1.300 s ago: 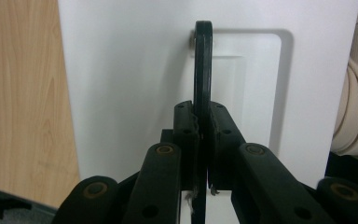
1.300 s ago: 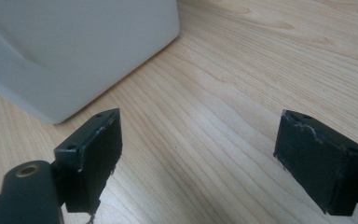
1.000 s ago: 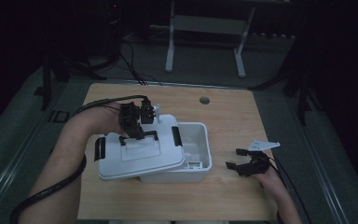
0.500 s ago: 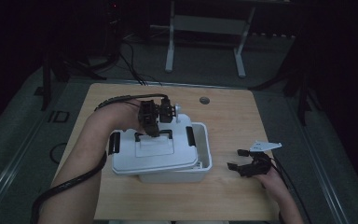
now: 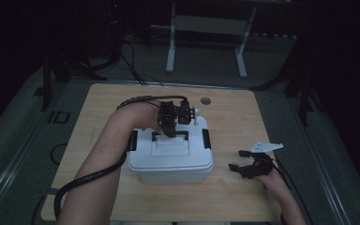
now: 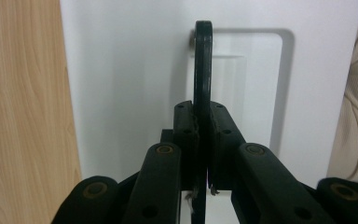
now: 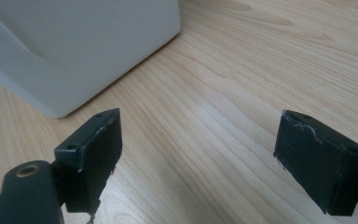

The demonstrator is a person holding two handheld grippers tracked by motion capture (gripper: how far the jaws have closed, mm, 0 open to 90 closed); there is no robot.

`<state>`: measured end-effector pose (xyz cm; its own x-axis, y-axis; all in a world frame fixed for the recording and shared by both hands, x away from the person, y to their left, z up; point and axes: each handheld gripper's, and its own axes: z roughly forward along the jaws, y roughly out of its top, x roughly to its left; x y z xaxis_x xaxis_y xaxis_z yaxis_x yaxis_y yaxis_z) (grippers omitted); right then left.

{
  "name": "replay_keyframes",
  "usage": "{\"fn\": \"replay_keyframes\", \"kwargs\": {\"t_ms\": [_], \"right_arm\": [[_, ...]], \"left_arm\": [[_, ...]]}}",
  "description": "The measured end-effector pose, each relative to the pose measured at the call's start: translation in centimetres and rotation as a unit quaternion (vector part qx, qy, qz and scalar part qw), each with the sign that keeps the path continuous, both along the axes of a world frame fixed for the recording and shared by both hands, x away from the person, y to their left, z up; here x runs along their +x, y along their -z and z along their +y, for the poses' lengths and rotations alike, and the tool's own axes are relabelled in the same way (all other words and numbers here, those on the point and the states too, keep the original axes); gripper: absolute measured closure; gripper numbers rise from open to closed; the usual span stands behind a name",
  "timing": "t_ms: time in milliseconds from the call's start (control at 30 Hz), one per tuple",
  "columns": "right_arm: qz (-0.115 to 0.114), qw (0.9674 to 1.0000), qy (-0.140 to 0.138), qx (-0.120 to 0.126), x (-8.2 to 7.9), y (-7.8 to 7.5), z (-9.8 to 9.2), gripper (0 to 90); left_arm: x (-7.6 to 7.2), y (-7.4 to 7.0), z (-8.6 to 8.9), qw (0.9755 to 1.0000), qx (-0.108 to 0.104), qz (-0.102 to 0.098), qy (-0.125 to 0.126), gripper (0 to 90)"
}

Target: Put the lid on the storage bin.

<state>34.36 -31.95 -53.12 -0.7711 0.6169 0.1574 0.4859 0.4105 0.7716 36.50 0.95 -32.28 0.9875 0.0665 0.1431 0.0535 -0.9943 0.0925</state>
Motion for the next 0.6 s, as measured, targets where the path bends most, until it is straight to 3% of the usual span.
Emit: {"fn": "replay_keyframes", "kwargs": {"t_ms": [200, 600], "right_arm": [[0.000, 1.0000, -0.002, -0.001, 0.0, 0.0, 0.1, 14.7], [-0.001, 1.0000, -0.007, -0.003, 0.1, 0.2, 0.3, 14.7]], "left_arm": [[0.3, 0.8, -1.0, 1.0000, 0.004, 0.008, 0.003, 83.7], [0.8, 1.9, -1.1, 0.9998, 0.009, 0.015, -0.007, 83.7]]}}
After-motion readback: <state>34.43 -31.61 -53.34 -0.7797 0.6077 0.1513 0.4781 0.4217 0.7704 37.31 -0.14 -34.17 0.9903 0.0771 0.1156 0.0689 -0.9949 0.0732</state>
